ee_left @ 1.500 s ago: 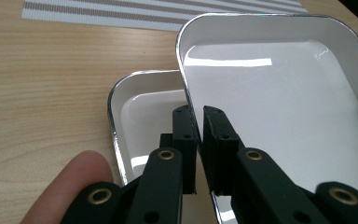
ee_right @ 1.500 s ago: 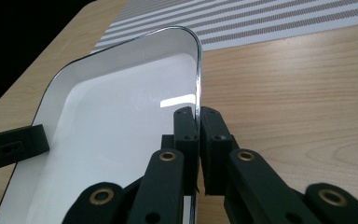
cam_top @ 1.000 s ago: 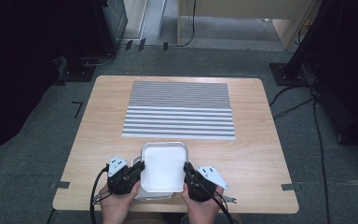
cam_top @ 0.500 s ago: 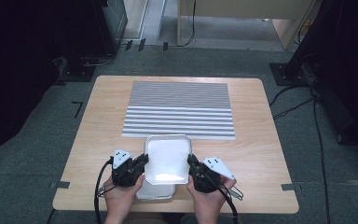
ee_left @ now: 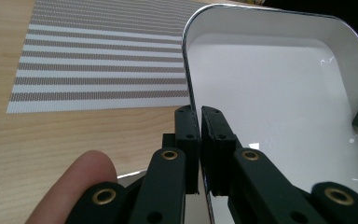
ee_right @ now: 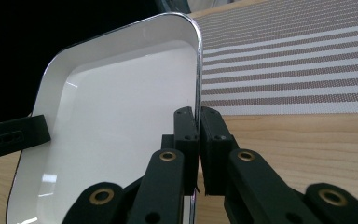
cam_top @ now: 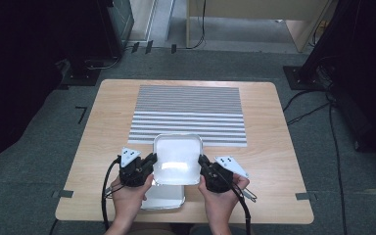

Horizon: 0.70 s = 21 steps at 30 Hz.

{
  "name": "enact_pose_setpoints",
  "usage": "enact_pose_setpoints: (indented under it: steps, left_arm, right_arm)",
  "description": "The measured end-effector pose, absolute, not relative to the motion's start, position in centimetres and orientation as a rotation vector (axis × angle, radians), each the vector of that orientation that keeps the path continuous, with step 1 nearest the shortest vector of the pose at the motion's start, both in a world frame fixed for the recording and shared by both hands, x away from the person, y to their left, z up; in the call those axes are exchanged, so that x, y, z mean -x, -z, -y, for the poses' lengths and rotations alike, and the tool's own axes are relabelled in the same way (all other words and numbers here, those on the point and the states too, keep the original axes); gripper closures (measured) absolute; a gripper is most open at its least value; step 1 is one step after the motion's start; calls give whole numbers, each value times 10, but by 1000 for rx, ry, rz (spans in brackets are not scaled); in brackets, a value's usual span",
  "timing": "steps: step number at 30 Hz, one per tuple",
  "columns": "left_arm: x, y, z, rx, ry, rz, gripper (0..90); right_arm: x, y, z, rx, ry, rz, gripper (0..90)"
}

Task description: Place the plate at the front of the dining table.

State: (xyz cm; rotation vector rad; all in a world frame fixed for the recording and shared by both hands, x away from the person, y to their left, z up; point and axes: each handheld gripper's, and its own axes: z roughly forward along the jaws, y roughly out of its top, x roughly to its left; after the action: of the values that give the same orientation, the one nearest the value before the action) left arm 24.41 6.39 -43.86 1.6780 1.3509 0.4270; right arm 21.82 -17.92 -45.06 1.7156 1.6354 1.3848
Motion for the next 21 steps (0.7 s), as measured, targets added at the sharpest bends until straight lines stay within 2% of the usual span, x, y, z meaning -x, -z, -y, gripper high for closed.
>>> enact_pose_setpoints:
  steps: [21]
  left_arm:
    - [-313,419,-56,-1645,-413,-1366,886]
  right_arm:
    - [-285,429,188,-1719,-1366,-1667,887]
